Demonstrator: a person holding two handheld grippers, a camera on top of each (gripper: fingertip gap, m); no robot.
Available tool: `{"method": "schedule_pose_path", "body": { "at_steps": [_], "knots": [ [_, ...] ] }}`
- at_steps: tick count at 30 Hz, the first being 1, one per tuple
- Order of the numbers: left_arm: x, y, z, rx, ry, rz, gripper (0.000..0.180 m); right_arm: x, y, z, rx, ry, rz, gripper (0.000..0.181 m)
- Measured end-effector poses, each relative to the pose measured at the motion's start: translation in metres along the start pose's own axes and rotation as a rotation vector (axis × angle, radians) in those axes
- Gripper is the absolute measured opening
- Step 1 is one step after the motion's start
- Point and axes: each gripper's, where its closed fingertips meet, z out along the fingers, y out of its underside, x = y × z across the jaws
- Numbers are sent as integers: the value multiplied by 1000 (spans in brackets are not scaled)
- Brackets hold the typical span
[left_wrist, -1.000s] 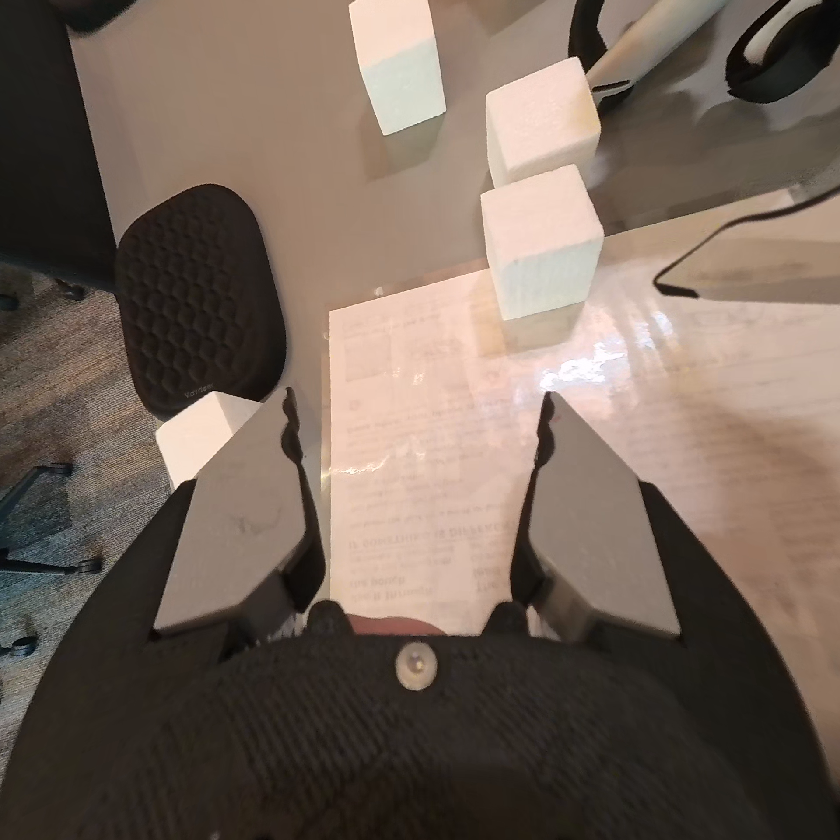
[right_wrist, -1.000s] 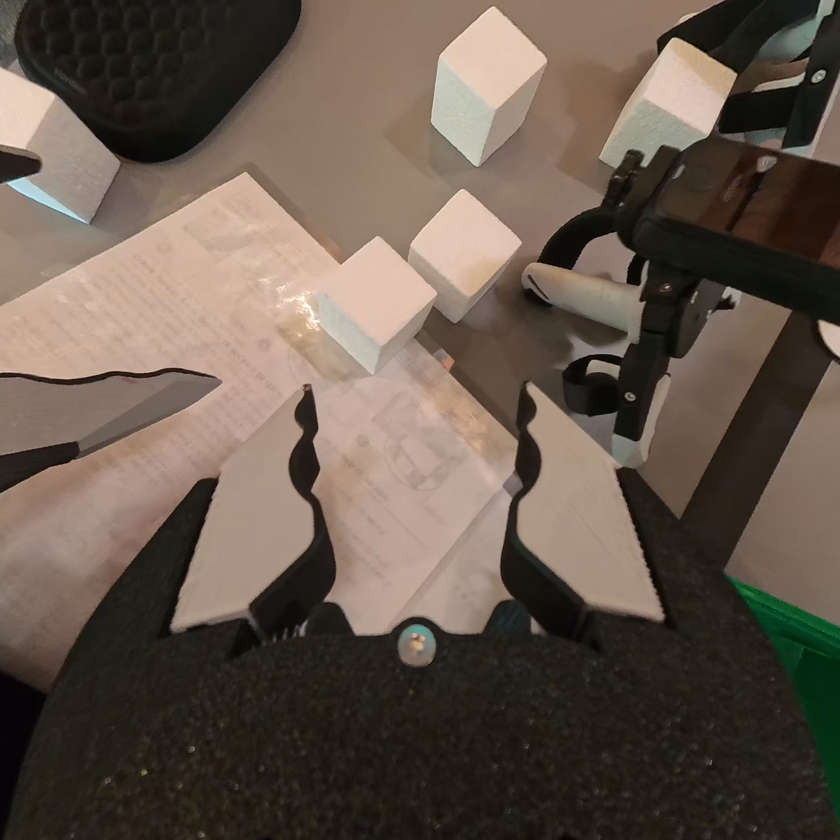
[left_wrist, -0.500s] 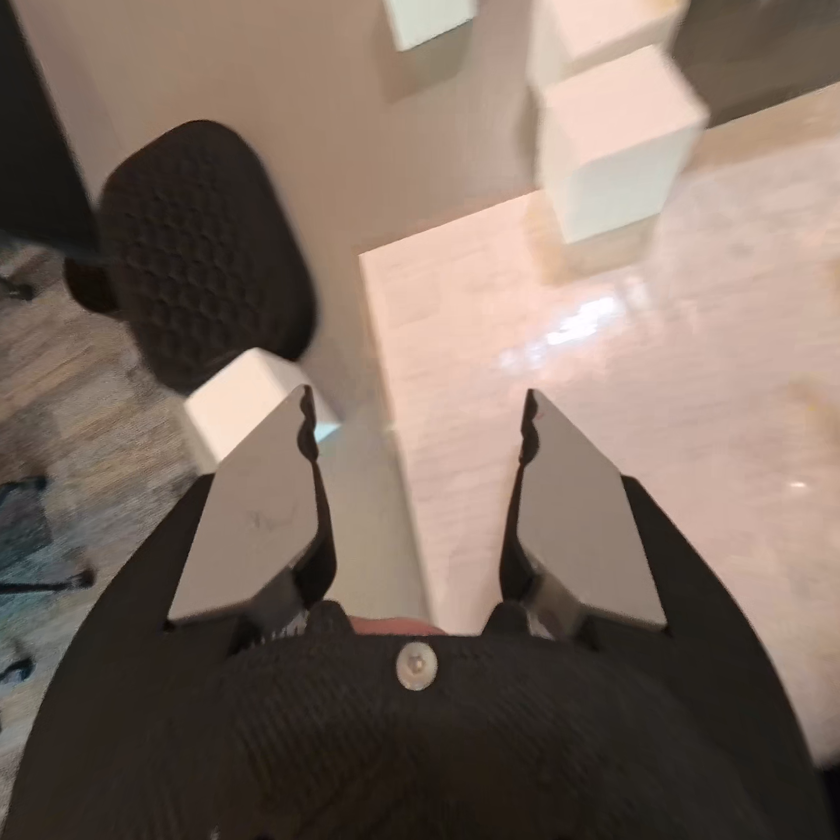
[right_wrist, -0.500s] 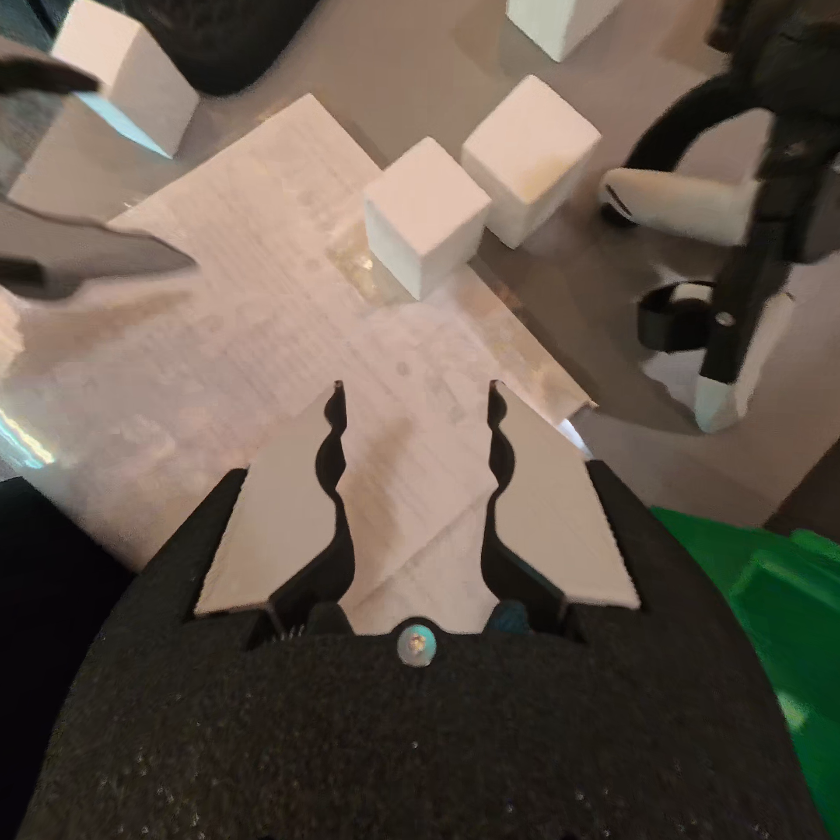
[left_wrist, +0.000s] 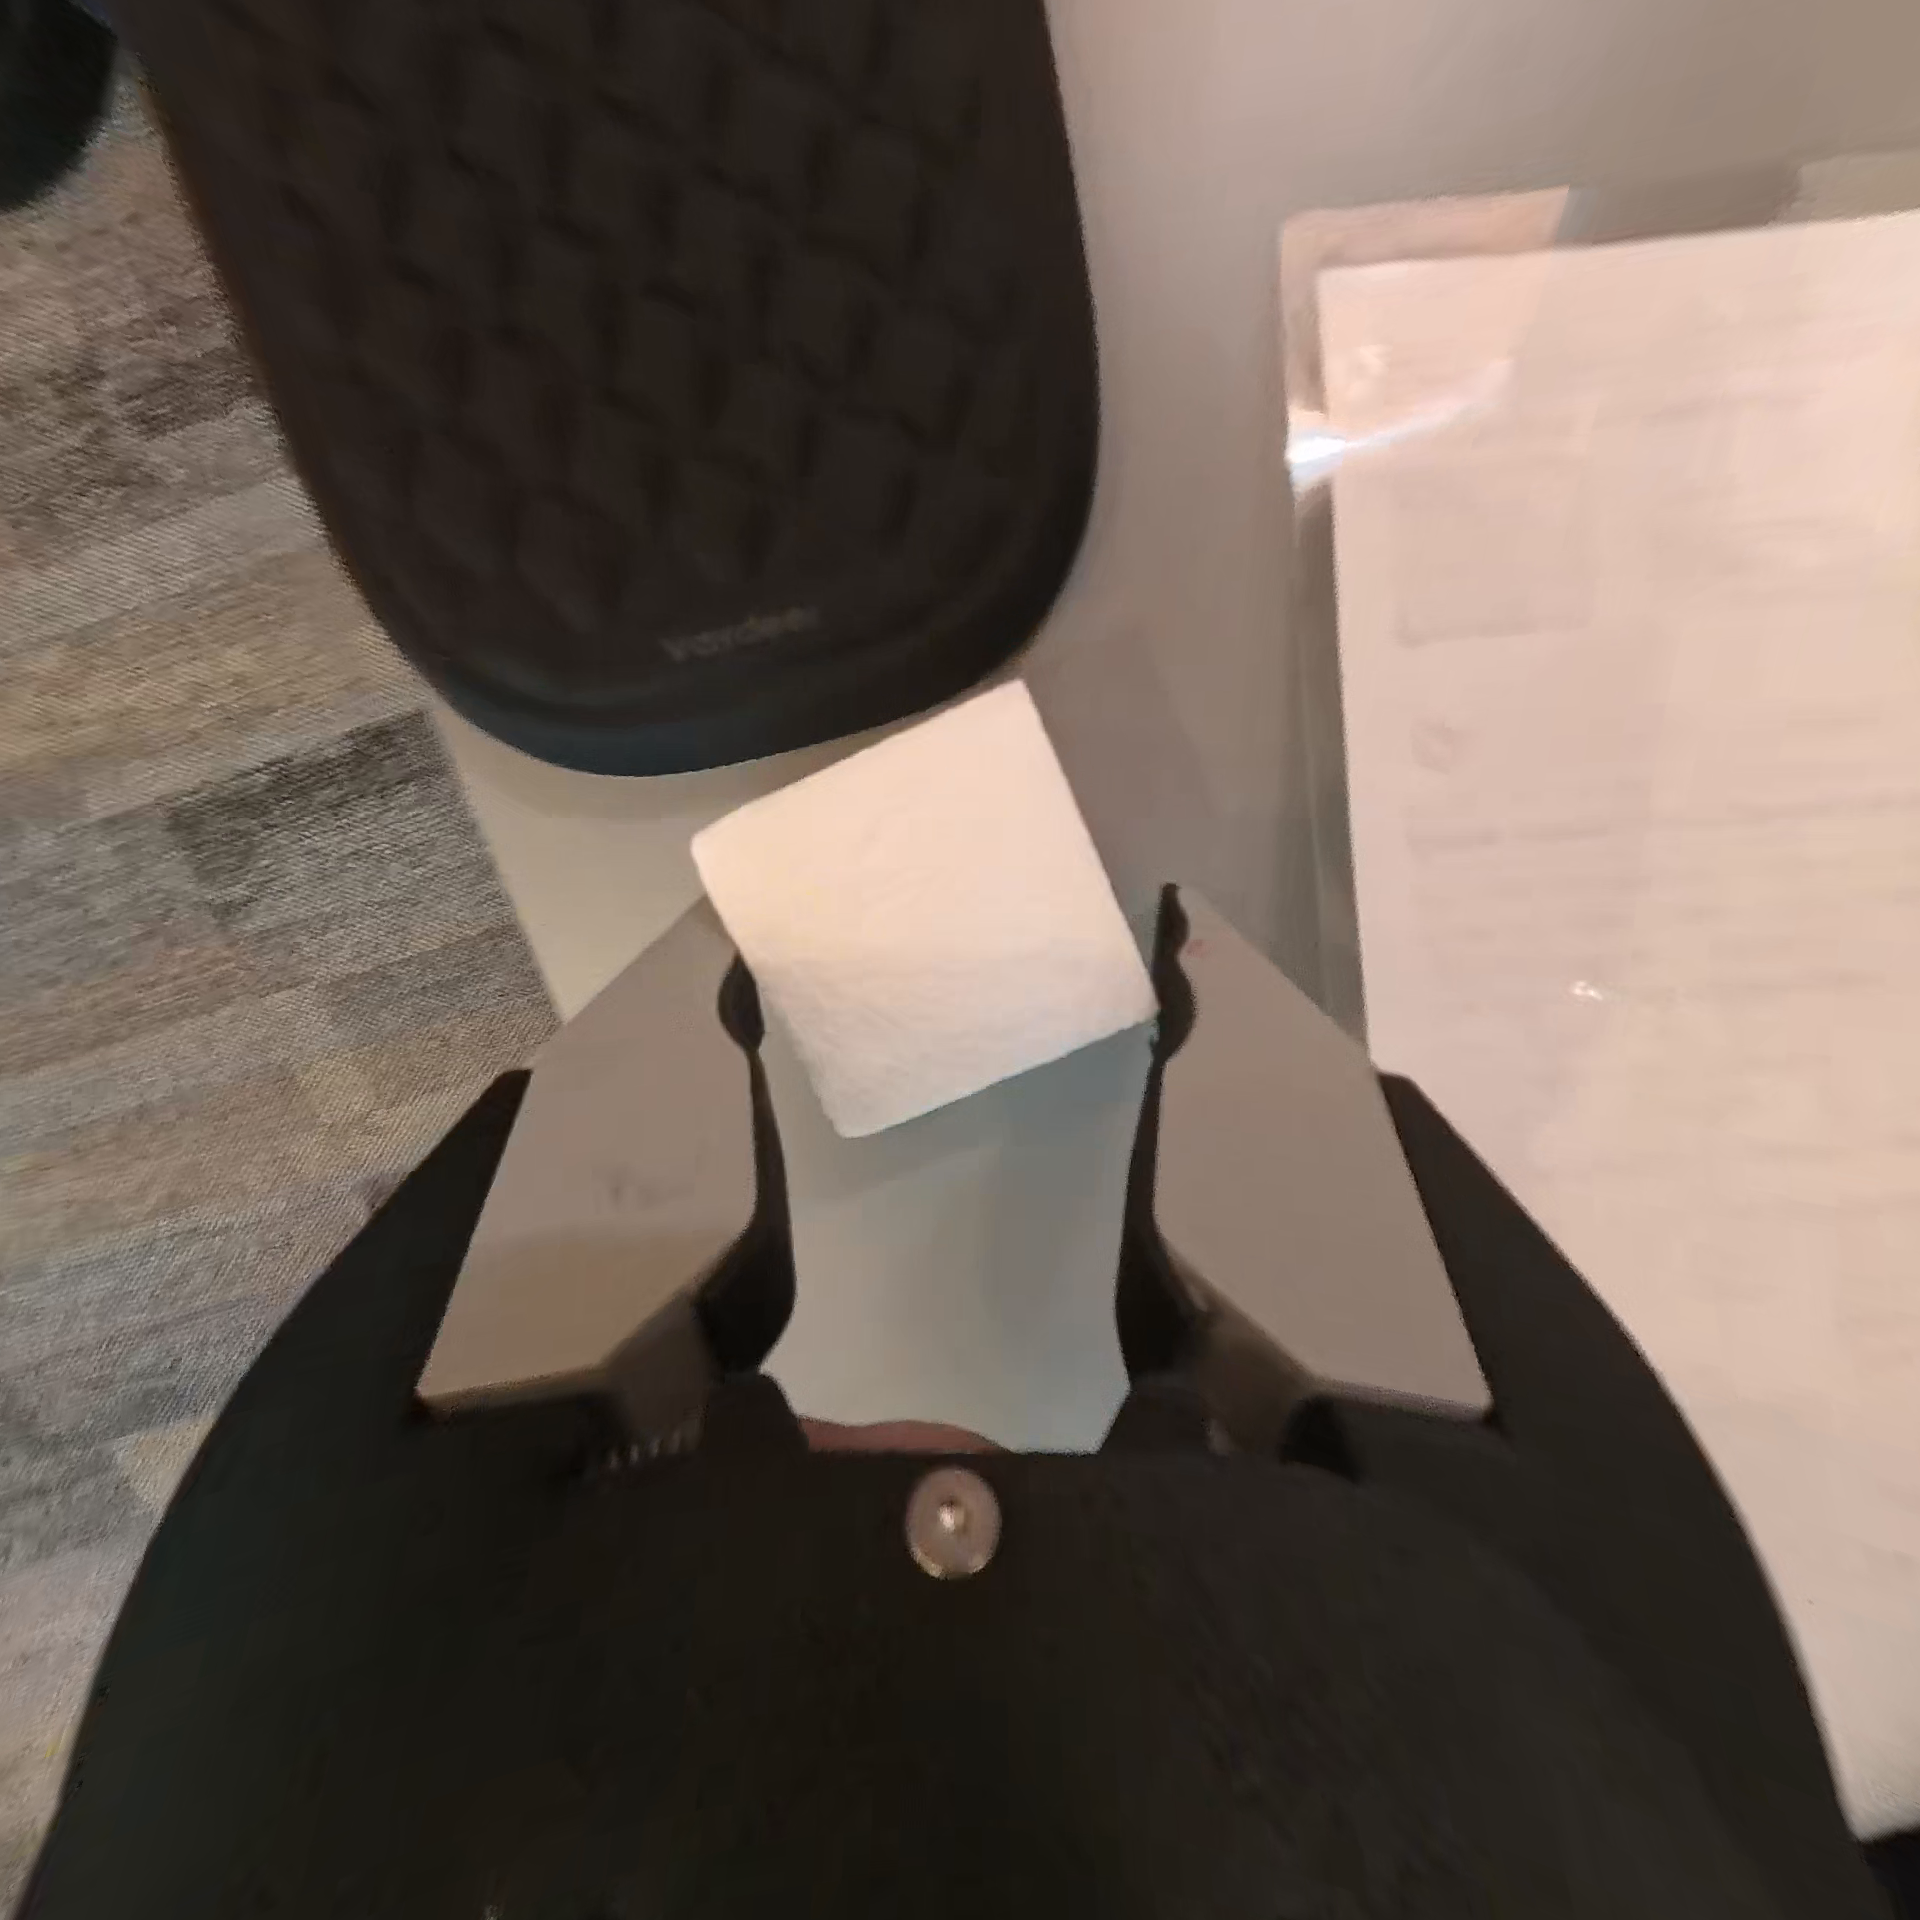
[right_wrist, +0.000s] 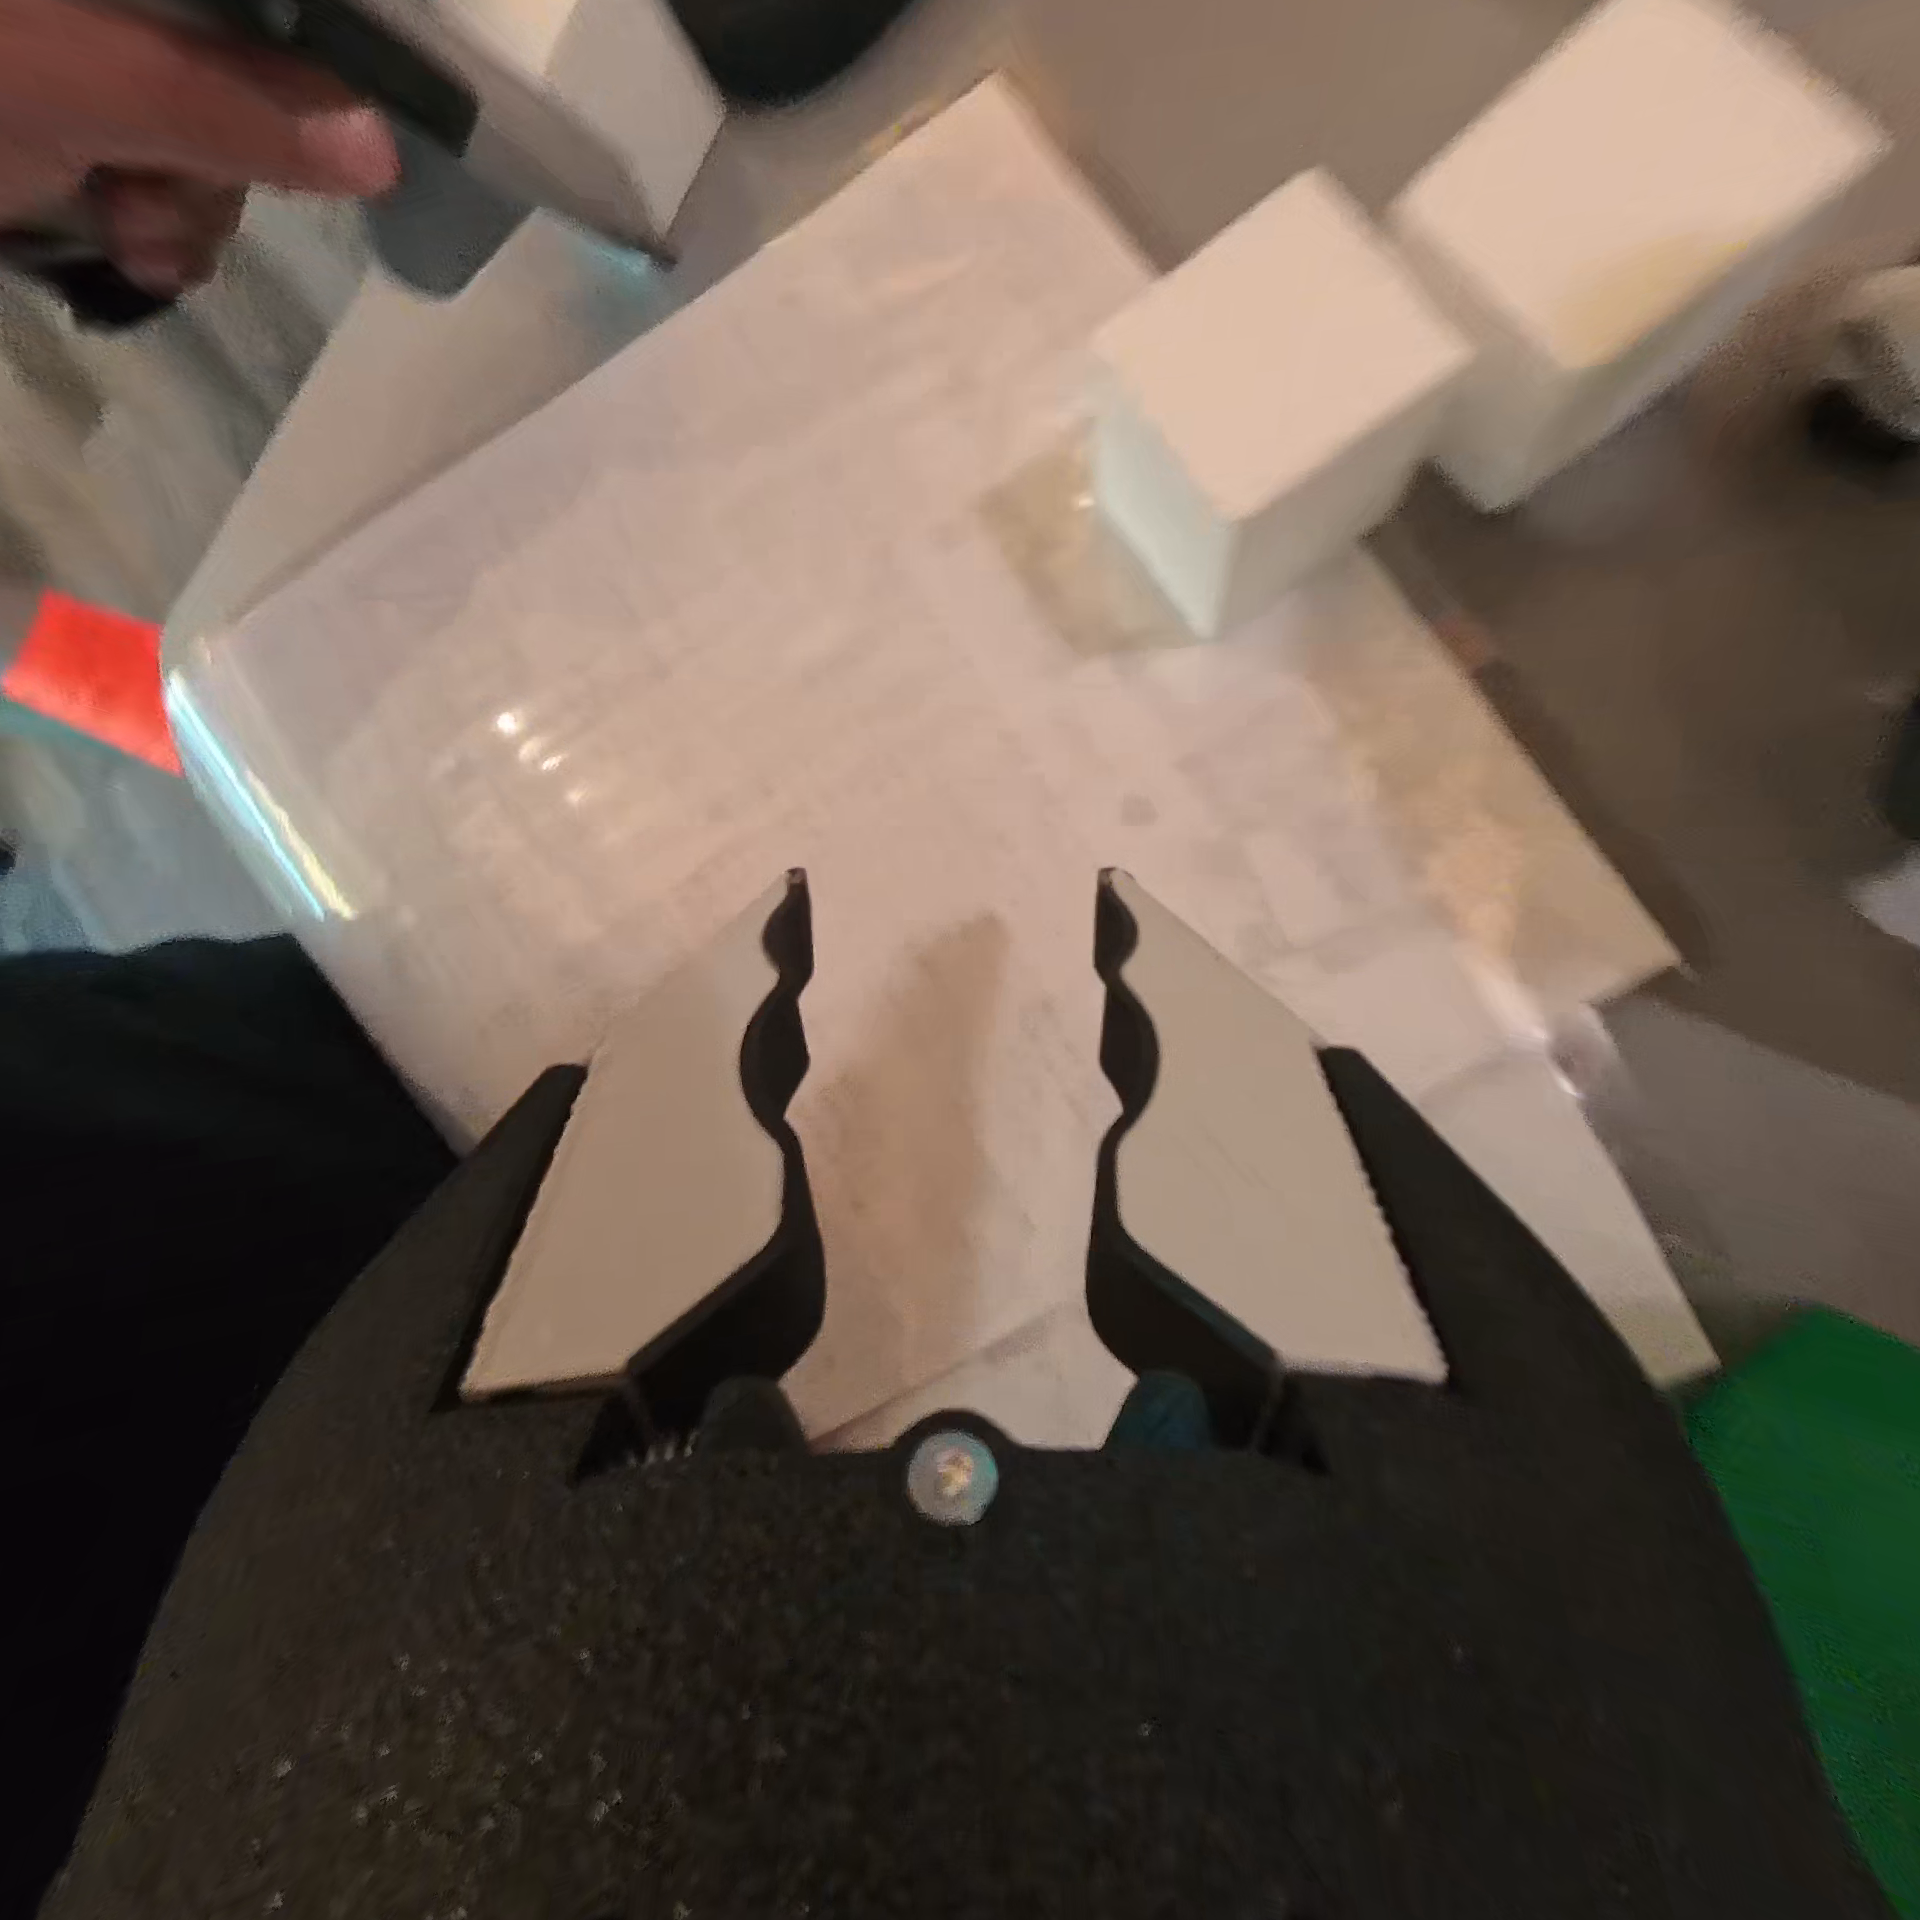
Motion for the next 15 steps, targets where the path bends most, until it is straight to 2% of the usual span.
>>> {"method": "schedule_pose_path", "body": {
  "at_steps": [6, 9, 11, 12, 14, 15],
  "knots": [
    [-8, 3, -11, 68, 3, 59, 71, -8, 36, 54, -191, 53, -149, 40],
    [2, -20, -53, 216, 59, 118, 71, 0, 33, 57, -178, 104, -213, 27],
    [44, -41, -87, 326, 214, 254, 71, 3, 32, 57, -180, 121, -244, 21],
    [73, -40, -95, 319, 308, 358, 71, 4, 32, 58, -178, 121, -257, 21],
    [117, -17, -87, 163, 426, 560, 71, 5, 31, 58, -173, 115, -261, 18],
    [135, -6, -78, 130, 464, 657, 71, 6, 31, 58, -170, 109, -253, 17]
  ]
}}
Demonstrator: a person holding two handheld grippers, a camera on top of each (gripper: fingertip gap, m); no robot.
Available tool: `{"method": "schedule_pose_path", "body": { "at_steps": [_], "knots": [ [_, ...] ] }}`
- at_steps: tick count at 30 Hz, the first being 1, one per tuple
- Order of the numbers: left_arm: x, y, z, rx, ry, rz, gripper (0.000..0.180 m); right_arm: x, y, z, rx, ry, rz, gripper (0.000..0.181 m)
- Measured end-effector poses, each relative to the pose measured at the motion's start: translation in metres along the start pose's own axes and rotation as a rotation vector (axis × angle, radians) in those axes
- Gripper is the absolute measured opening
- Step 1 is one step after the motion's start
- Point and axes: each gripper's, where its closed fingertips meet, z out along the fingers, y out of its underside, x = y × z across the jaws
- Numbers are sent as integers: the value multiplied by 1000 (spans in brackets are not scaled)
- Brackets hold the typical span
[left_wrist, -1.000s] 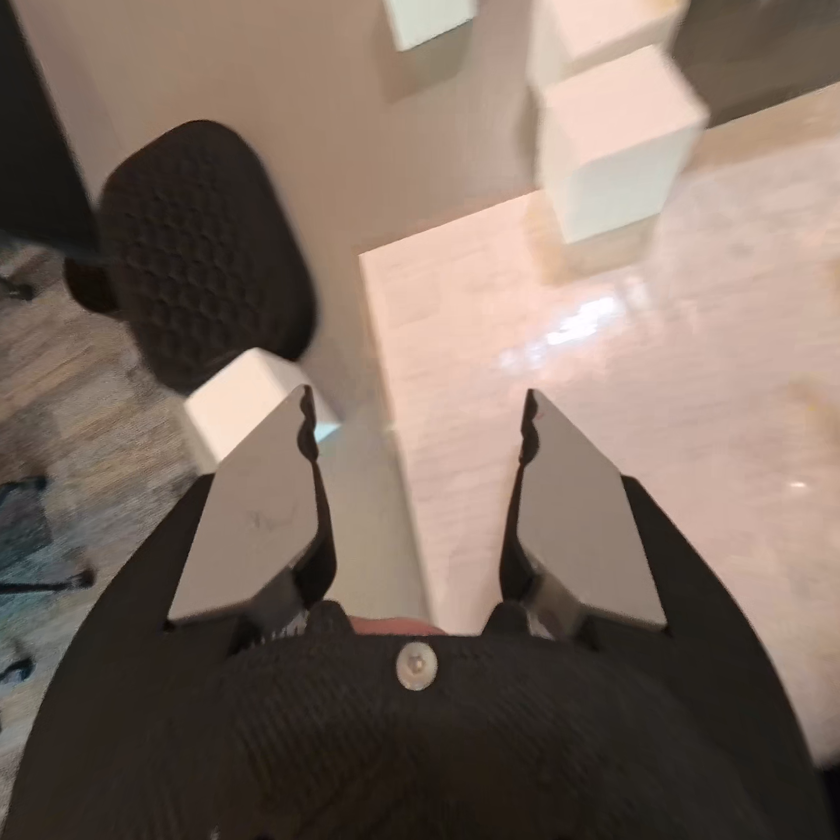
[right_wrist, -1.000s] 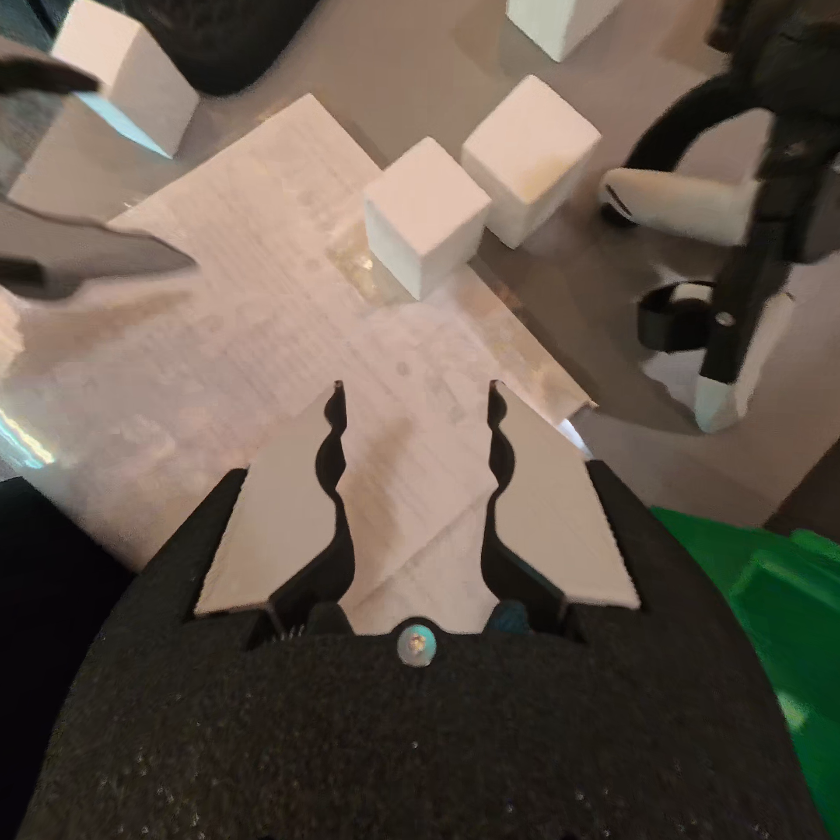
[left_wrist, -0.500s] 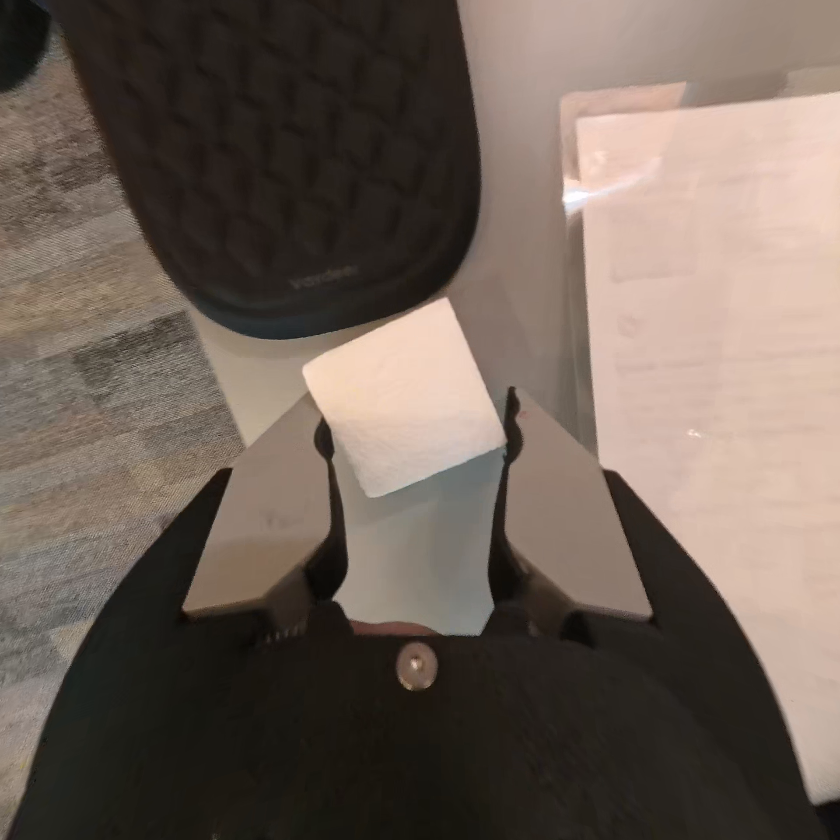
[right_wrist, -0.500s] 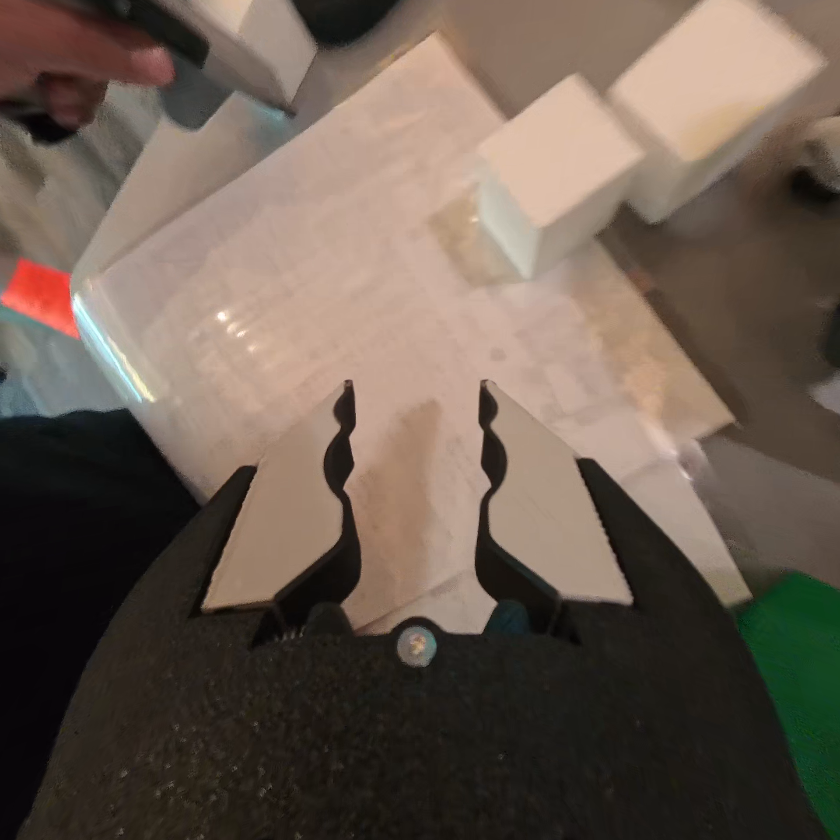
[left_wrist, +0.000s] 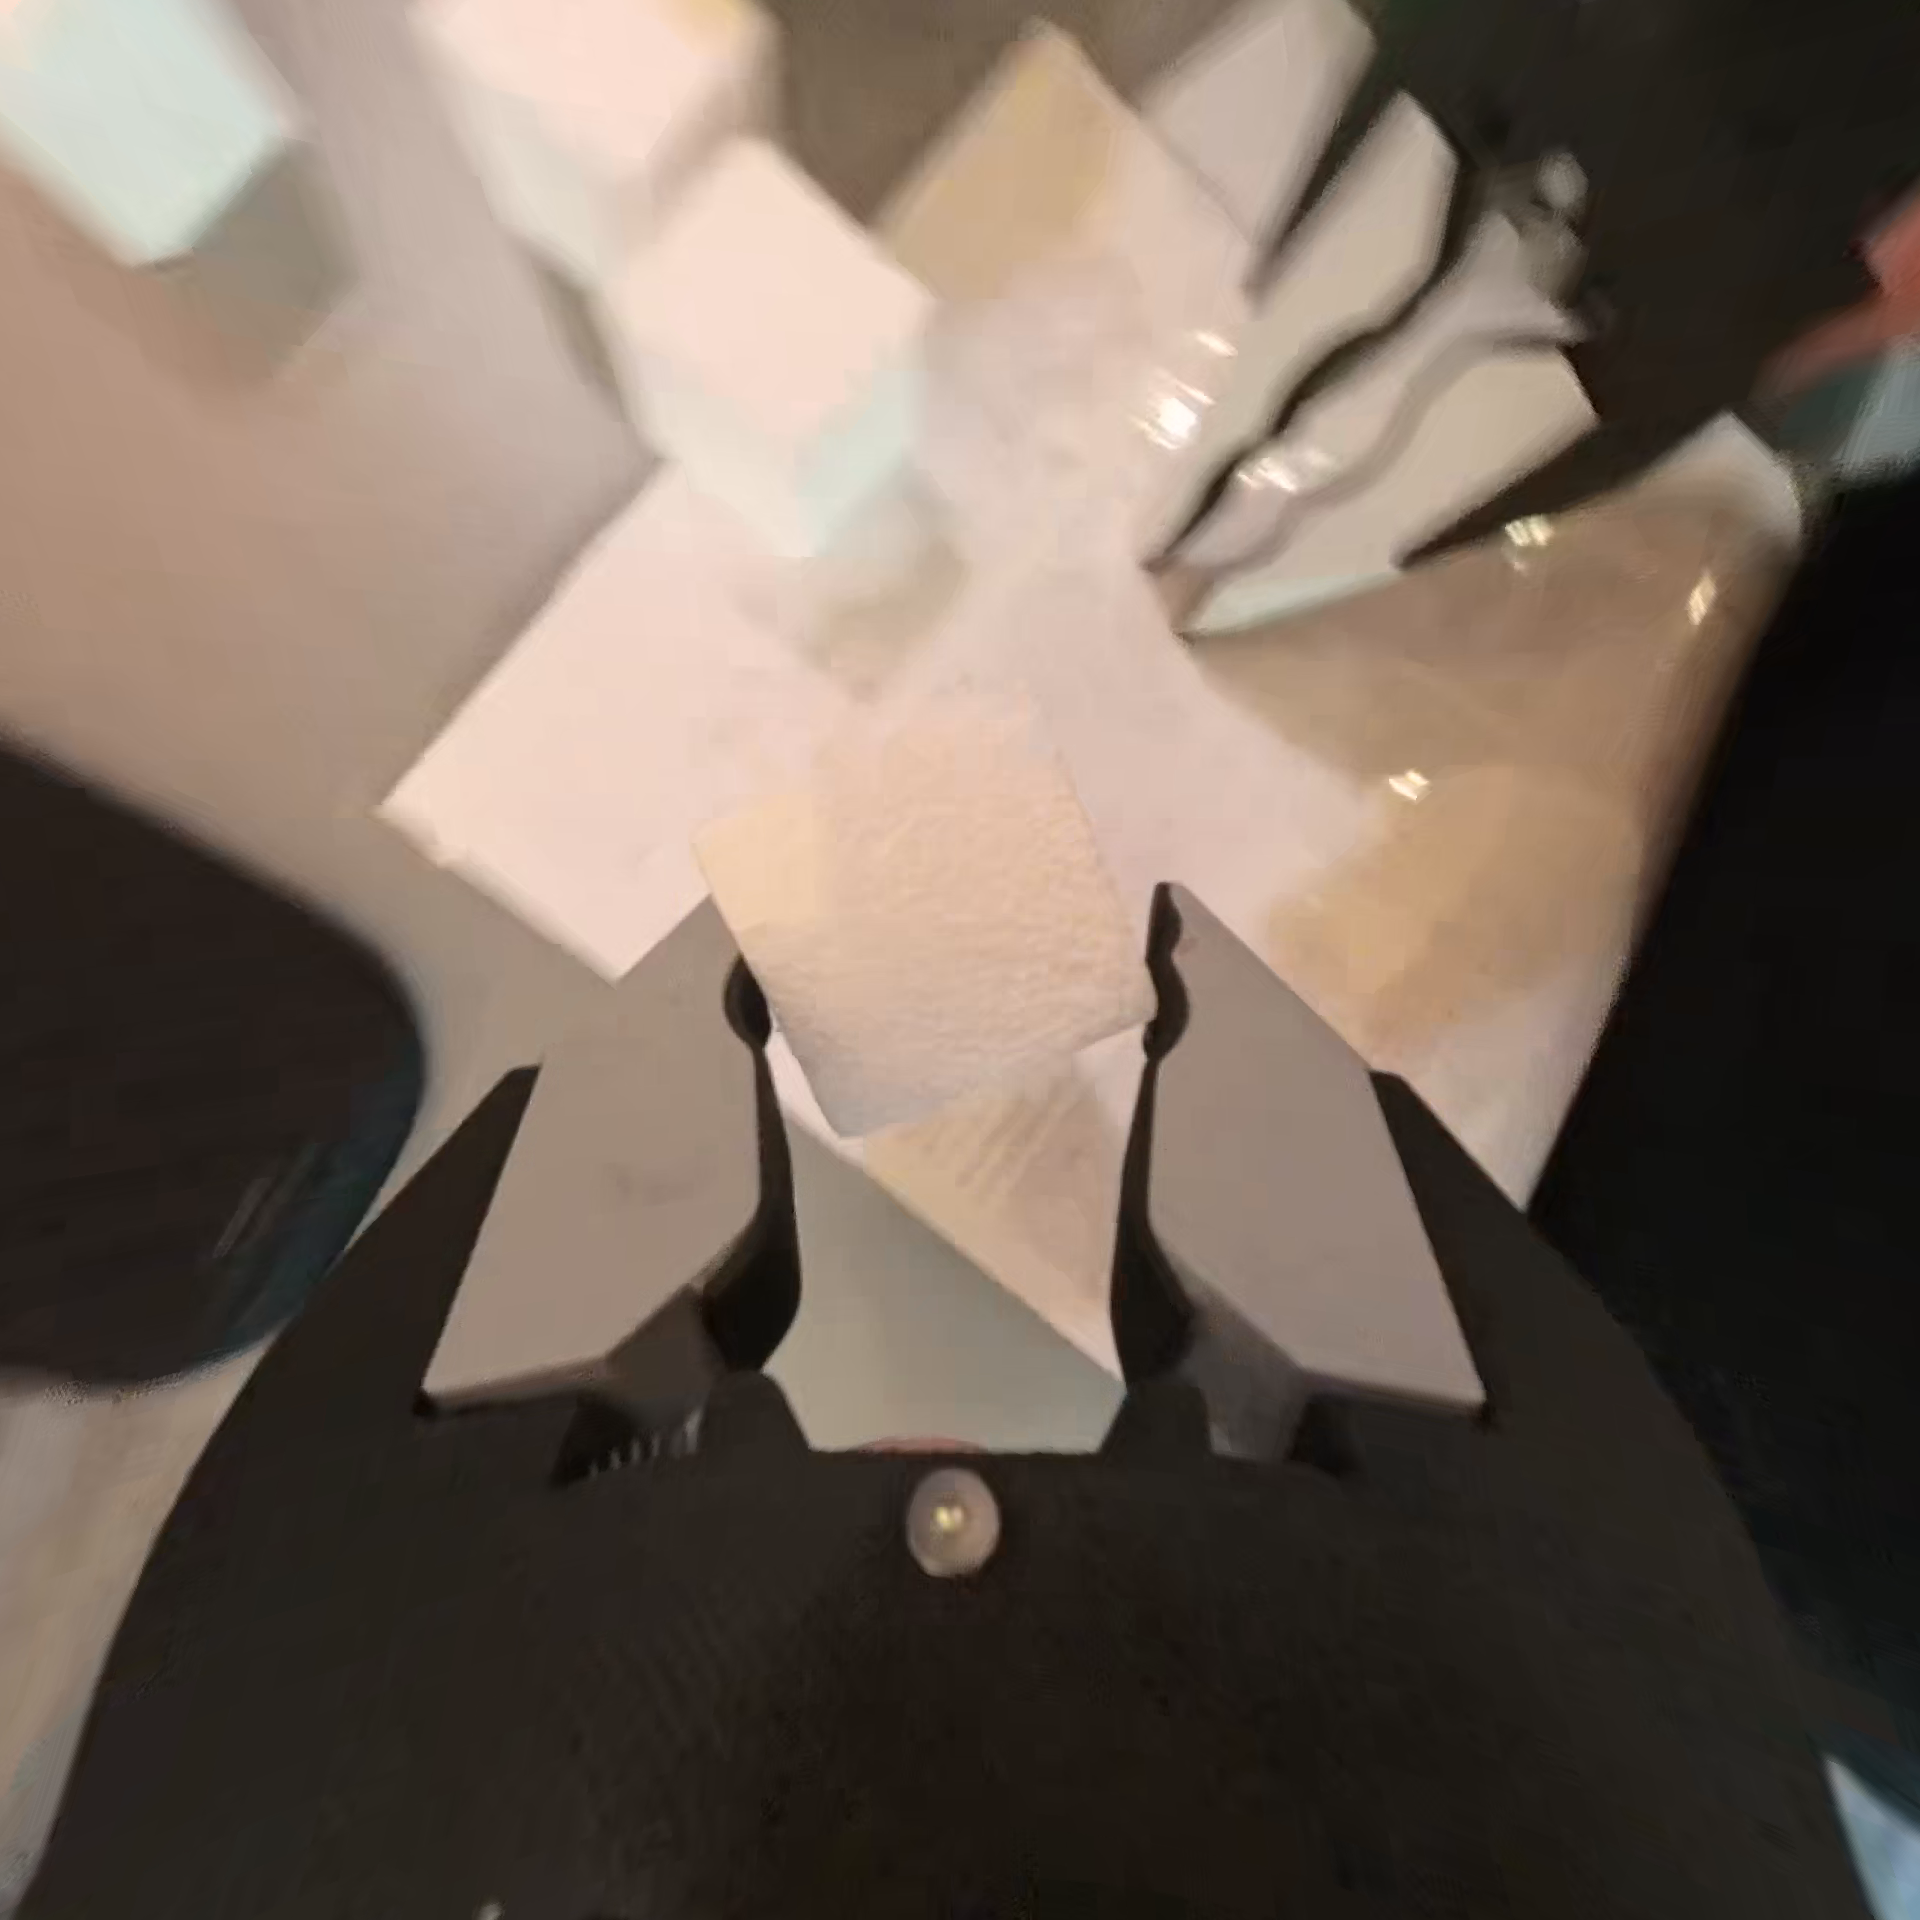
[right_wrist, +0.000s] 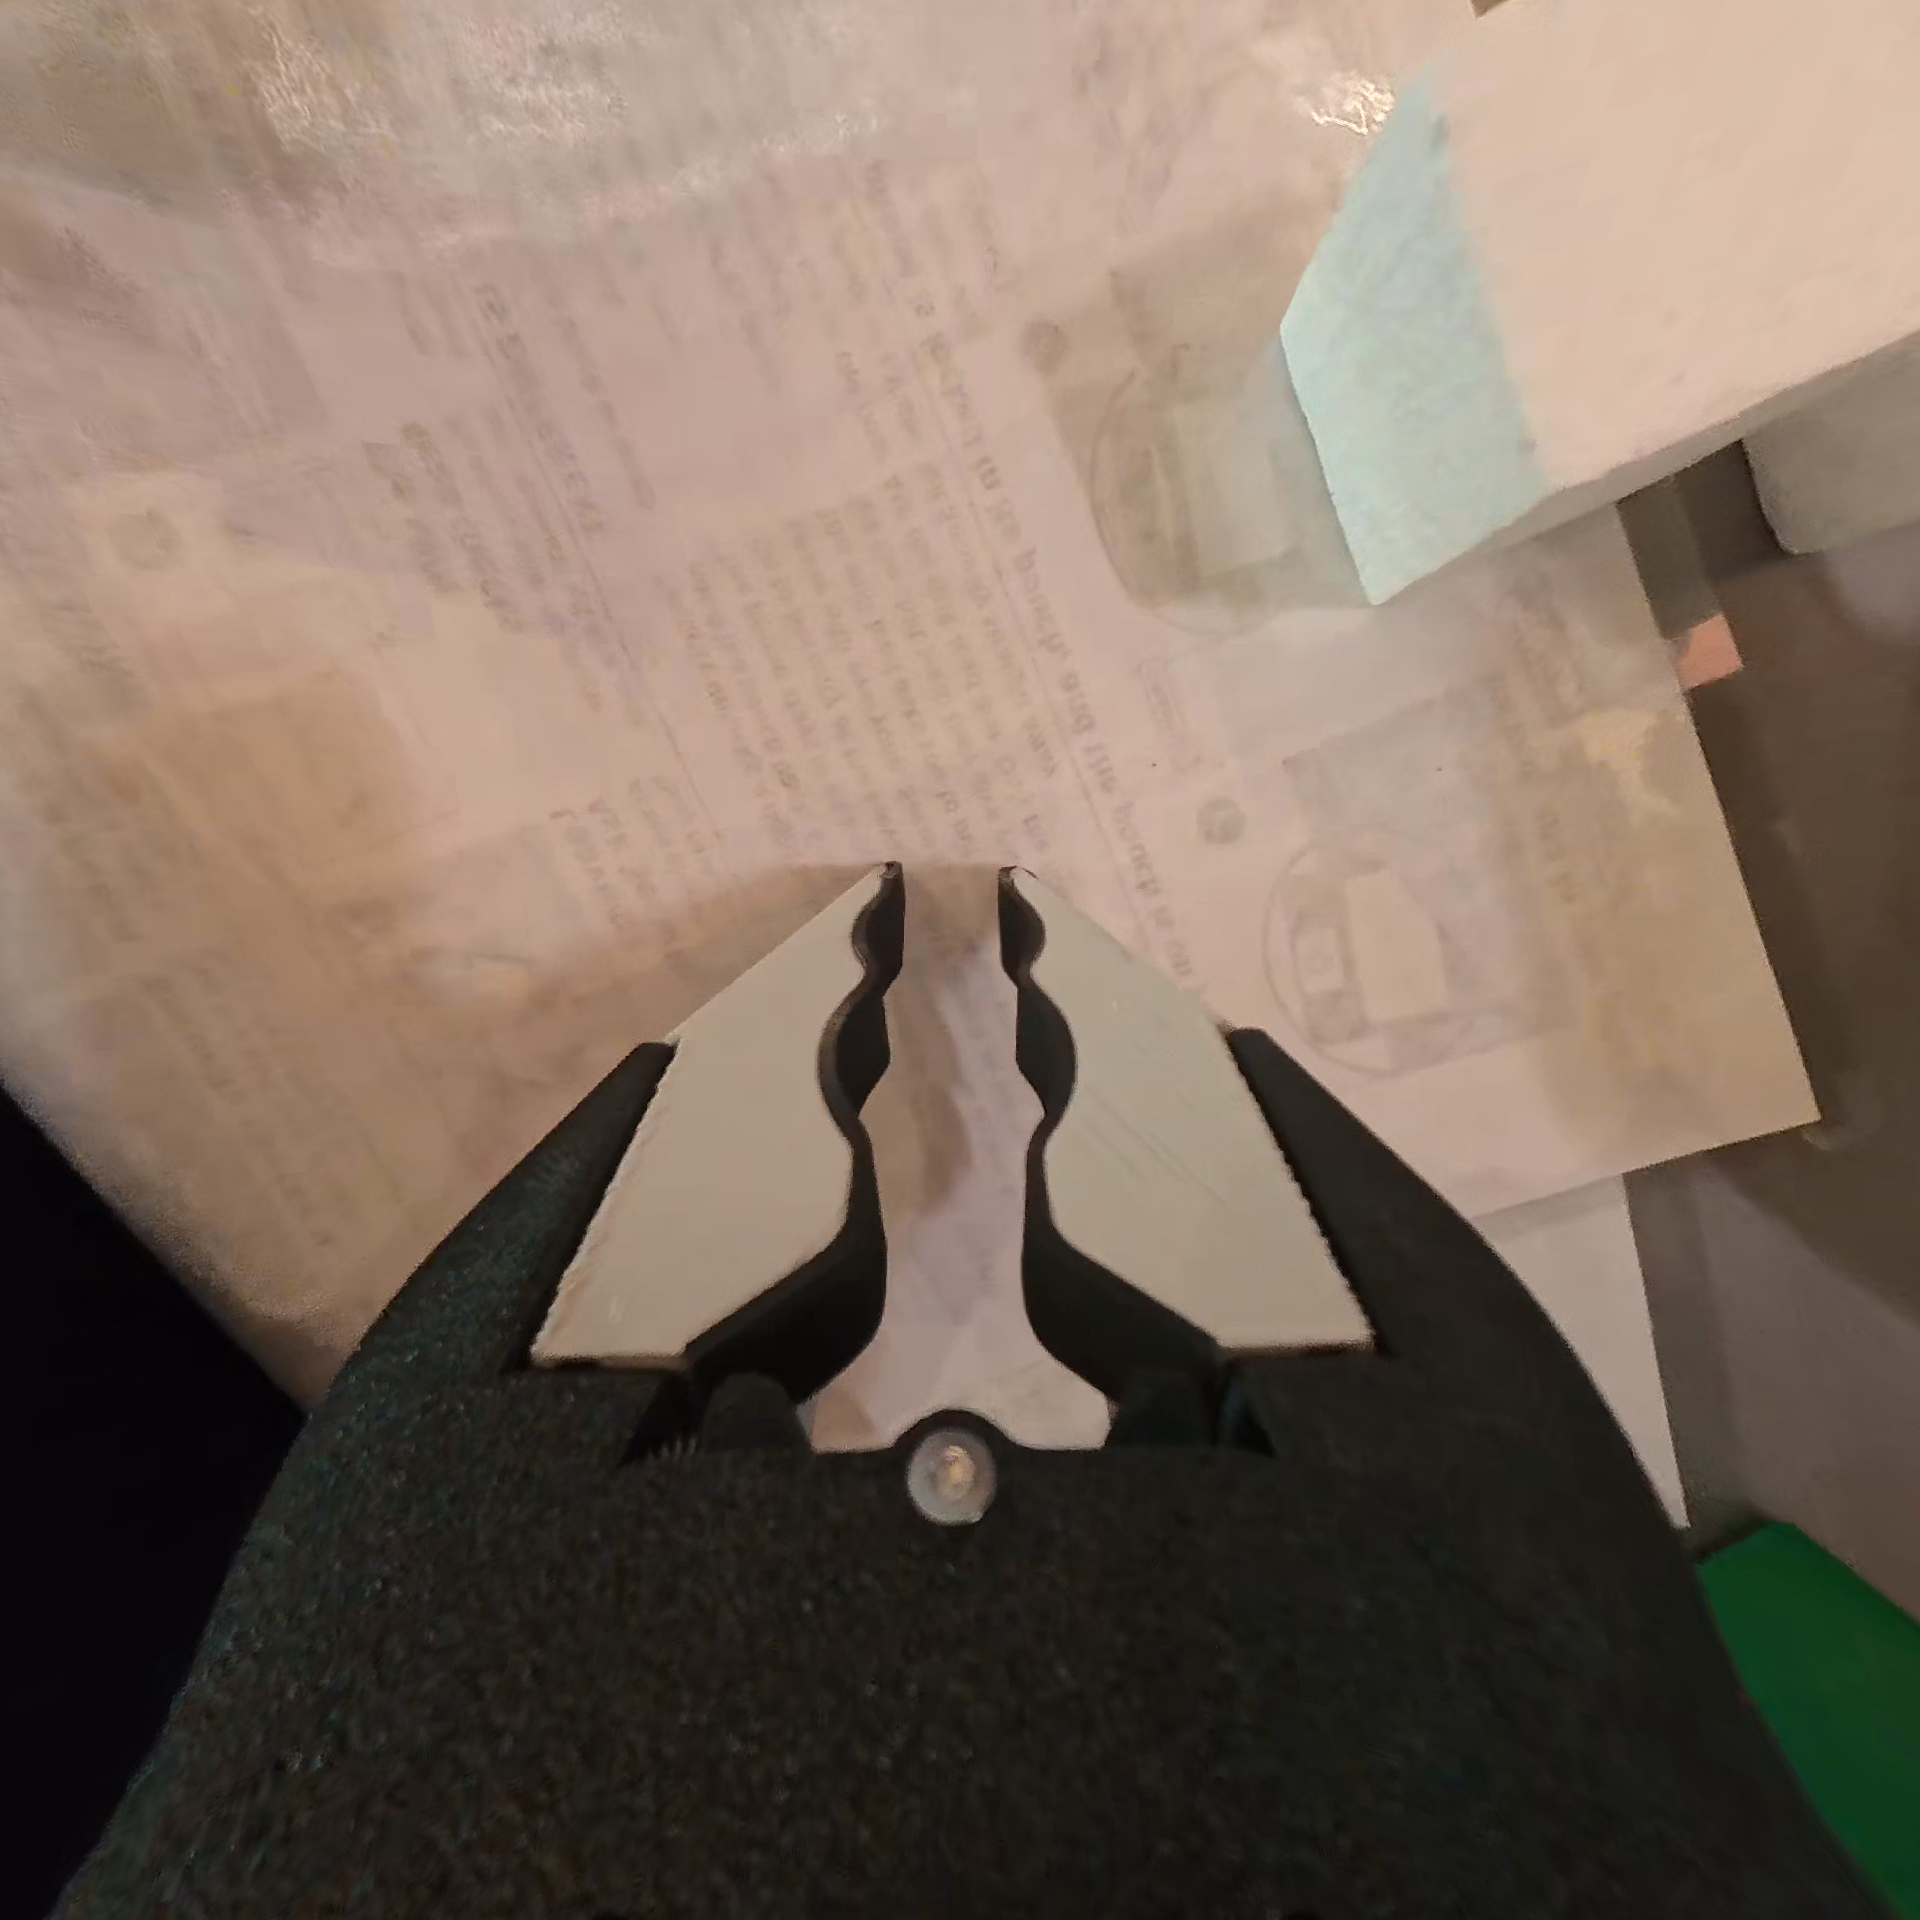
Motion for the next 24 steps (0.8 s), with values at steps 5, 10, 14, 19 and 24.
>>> {"method": "schedule_pose_path", "body": {
  "at_steps": [5, 10, 14, 19, 24],
  "knots": [
    [31, 35, 60, -235, 105, 265, 72, 3, 3, -2, 4, -24, 30, 11],
    [28, 38, 73, -256, 101, 450, 72, 10, 8, -4, 23, -6, 19, 4],
    [18, 24, 65, -203, 49, 497, 73, 14, 8, -4, 34, -40, 49, 0],
    [19, 21, 42, -108, 7, 493, 76, 14, 8, -4, 24, -37, 25, 0],
    [6, 35, 51, -124, -21, 473, 67, 14, 8, -4, 39, -37, 37, 0]
  ]
}}
